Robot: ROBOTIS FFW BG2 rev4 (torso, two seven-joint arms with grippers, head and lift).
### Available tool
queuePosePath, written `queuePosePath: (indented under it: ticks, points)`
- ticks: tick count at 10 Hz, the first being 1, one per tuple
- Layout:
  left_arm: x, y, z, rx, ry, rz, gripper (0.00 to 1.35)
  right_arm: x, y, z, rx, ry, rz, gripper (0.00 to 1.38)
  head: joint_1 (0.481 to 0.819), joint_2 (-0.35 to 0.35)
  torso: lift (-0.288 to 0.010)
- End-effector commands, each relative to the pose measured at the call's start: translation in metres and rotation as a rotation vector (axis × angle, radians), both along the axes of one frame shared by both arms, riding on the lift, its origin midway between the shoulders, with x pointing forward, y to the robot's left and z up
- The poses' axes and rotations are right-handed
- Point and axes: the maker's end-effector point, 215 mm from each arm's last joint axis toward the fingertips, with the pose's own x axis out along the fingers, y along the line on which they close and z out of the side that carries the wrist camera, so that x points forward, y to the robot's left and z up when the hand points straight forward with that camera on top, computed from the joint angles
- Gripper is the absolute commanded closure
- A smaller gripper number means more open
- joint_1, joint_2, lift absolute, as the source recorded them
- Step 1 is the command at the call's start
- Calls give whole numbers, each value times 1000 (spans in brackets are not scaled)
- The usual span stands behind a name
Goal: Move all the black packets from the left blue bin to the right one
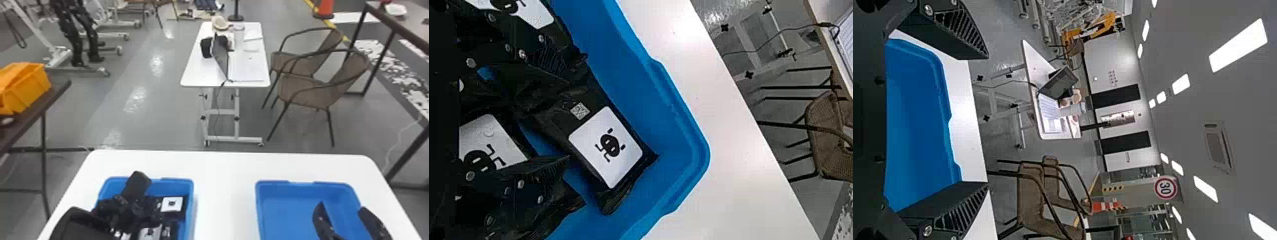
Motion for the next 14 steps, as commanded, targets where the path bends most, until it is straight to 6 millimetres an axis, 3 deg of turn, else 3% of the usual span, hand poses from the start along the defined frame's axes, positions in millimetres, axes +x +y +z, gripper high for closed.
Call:
queuePosePath:
  ticks: [1,2,5,6,8,11,12,14]
  points:
    - [4,5,-3,7,6,-5,429,1,1,0,4,0,0,107,695,73,0]
    - [5,6,-13,13,22,-4,657,2,1,0,12,-1,1,108,695,79,0]
    - [11,-8,-28,13,49,-61,156,5,3,1,20,-9,11,108,695,79,0]
    - [12,-11,-32,6,56,-67,180,4,3,0,21,-6,12,108,695,72,0]
    - [13,-14,-34,-7,64,-69,831,6,4,0,23,-7,15,110,695,64,0]
    - [19,-21,-29,-13,62,-93,849,6,4,-1,25,-6,16,110,695,58,0]
    - [19,-24,-28,-14,63,-106,963,5,4,-2,25,-5,18,110,695,56,0]
    - [21,-31,-25,-8,60,-125,978,5,5,-3,25,-3,19,110,695,47,0]
